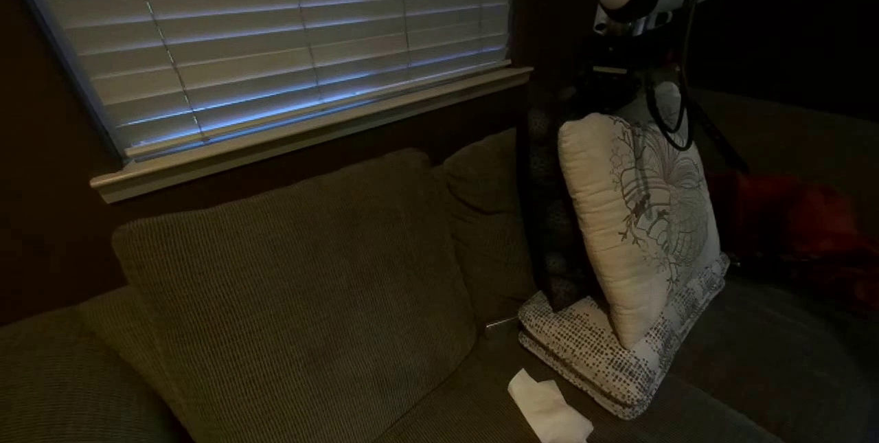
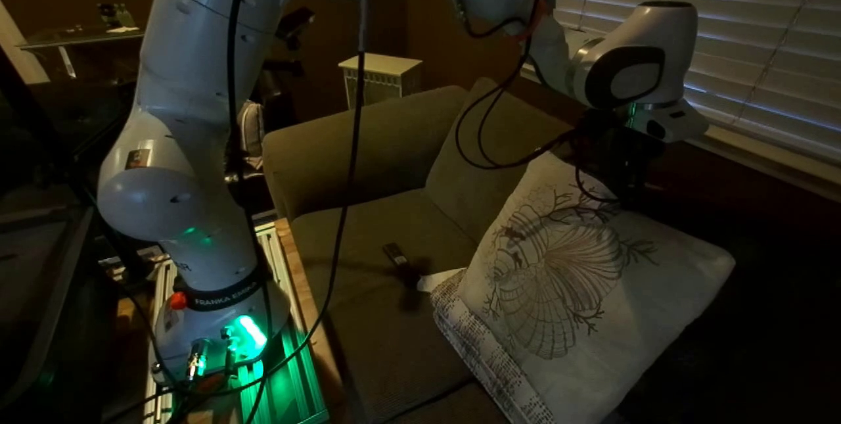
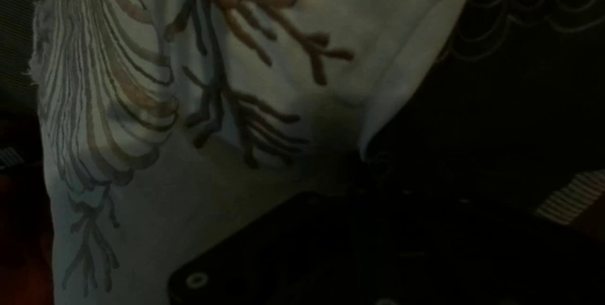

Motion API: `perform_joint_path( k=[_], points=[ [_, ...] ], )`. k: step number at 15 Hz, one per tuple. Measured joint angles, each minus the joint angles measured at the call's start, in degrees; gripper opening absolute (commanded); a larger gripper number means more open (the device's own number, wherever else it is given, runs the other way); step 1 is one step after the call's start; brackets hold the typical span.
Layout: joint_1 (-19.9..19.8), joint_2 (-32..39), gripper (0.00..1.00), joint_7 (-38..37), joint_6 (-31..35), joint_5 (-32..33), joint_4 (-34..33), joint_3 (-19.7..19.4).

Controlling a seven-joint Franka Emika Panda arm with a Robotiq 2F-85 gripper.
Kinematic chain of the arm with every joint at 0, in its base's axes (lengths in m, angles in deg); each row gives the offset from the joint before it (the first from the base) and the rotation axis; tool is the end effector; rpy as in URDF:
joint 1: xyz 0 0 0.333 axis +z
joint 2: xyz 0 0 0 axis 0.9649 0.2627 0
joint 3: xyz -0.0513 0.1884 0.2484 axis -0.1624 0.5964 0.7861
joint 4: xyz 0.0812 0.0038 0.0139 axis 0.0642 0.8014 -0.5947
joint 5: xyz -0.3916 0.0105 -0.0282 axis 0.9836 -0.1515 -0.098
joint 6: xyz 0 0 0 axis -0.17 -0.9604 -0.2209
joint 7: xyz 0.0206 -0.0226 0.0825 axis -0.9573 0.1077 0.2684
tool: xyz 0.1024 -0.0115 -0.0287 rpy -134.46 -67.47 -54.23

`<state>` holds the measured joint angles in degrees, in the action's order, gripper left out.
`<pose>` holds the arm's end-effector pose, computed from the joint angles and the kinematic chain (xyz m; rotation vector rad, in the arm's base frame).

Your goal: Move the black and white pillows to the left

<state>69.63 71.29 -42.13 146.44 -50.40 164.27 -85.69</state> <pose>0.6806 -0.1827 0.3067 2.6647 -1.5445 0.3078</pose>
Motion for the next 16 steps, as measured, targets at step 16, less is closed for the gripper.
perform_joint_path(
  k=[16],
  points=[
    [0.2,-4.1,0.01,-2.8,-10.6,-3.2,-0.5,0.9]
  ],
)
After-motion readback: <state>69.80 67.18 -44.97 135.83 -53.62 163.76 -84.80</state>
